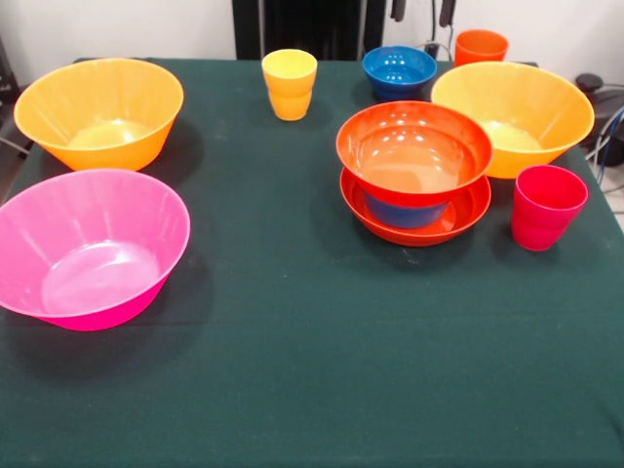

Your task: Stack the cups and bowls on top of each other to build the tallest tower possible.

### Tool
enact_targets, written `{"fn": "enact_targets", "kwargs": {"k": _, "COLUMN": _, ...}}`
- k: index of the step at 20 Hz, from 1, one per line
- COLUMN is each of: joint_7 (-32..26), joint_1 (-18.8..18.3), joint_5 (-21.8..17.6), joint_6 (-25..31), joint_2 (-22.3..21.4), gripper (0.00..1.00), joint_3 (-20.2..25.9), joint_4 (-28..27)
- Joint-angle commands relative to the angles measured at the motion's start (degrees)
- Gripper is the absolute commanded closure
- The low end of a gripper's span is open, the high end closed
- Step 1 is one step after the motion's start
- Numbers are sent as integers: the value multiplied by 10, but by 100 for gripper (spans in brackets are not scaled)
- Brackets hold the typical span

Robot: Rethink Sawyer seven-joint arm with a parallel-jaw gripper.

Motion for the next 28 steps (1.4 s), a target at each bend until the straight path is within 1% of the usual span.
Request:
{"fn": "enact_targets", "kwargs": {"k": 1, "joint_7": 125, "joint_1": 40, "joint_5": 26, "joint_6": -44, "joint_2": 55, "gripper": 0, "joint_3": -6, "joint_4": 8}}
{"fn": "enact_targets", "kwargs": {"k": 7, "joint_7": 135, "joint_1": 84, "joint_5": 54, "joint_6": -31, "joint_2": 63, "gripper": 0, "joint_3": -31, "joint_4": -15}}
{"fn": "enact_targets", "kwargs": {"k": 10, "joint_7": 134, "joint_1": 95, "joint_5": 65, "joint_6": -28, "joint_2": 76, "gripper": 0, "joint_3": -36, "joint_4": -32}}
{"fn": "enact_targets", "kwargs": {"k": 13, "joint_7": 136, "joint_1": 107, "joint_5": 72, "joint_6": -25, "joint_2": 80, "gripper": 0, "joint_3": -45, "joint_4": -39}}
{"fn": "enact_targets", "kwargs": {"k": 17, "joint_7": 131, "joint_1": 105, "joint_5": 74, "joint_6": -20, "joint_2": 78, "gripper": 0, "joint_3": -46, "joint_4": -40}}
{"fn": "enact_targets", "kwargs": {"k": 22, "joint_7": 129, "joint_1": 98, "joint_5": 72, "joint_6": -39, "joint_2": 101, "gripper": 0, "joint_3": -40, "joint_4": -53}}
{"fn": "enact_targets", "kwargs": {"k": 25, "joint_7": 117, "joint_1": 91, "joint_5": 67, "joint_6": -35, "joint_2": 107, "gripper": 0, "joint_3": -38, "joint_4": -67}}
{"fn": "enact_targets", "kwargs": {"k": 28, "joint_7": 103, "joint_1": 80, "joint_5": 59, "joint_6": -19, "joint_2": 98, "gripper": 0, "joint_3": -35, "joint_4": -73}}
